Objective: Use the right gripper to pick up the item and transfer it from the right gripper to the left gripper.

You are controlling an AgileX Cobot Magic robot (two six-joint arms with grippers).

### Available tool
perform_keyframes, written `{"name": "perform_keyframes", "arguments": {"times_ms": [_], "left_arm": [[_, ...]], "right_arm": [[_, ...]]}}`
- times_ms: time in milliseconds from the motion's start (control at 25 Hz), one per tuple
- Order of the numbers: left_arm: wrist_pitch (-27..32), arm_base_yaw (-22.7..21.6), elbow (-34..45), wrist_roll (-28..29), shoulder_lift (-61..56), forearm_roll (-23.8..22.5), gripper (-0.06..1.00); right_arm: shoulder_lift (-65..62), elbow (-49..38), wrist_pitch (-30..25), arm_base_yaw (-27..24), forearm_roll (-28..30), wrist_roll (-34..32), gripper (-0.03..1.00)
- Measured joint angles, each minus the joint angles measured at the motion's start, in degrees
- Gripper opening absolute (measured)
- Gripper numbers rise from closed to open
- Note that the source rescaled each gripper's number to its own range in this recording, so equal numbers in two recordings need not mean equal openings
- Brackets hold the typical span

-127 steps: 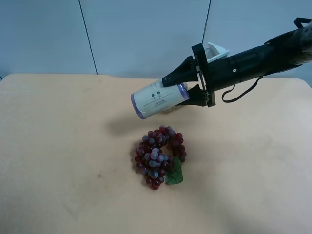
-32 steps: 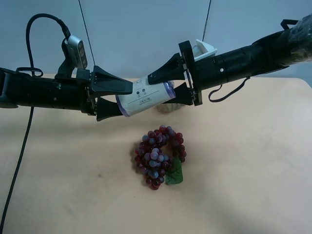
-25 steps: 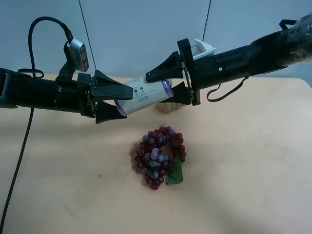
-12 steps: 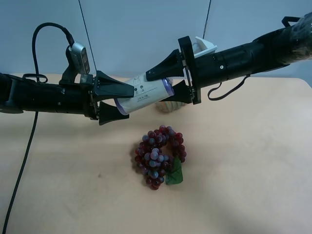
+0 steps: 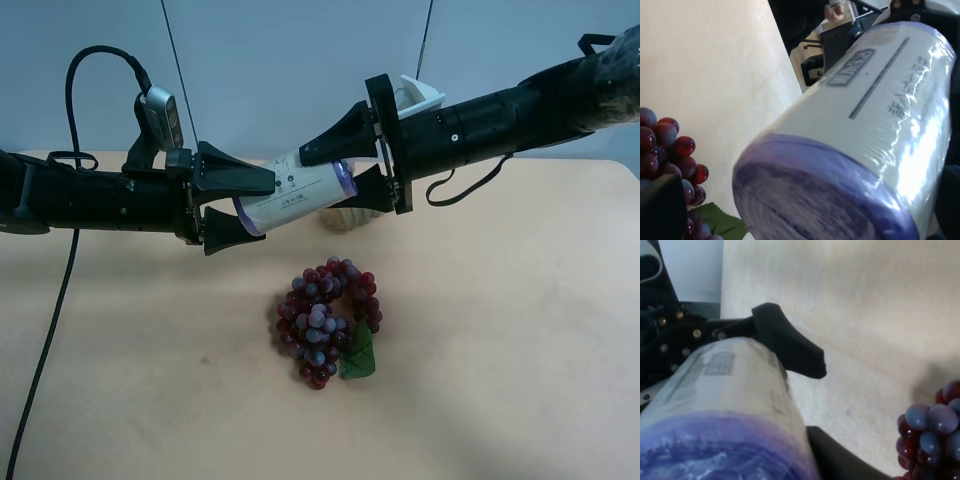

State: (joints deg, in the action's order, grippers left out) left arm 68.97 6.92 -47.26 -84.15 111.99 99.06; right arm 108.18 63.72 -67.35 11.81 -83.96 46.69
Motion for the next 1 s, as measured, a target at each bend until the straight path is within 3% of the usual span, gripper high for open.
{"name": "perform_keyframes", "arguments": {"times_ms": [1000], "left_arm": [[0.0,0.0,-1.6,2.92,0.0,0.18,1.0]], "right_arm": [[0.0,0.0,0.0,0.0,0.06,0.05,0.01]]}}
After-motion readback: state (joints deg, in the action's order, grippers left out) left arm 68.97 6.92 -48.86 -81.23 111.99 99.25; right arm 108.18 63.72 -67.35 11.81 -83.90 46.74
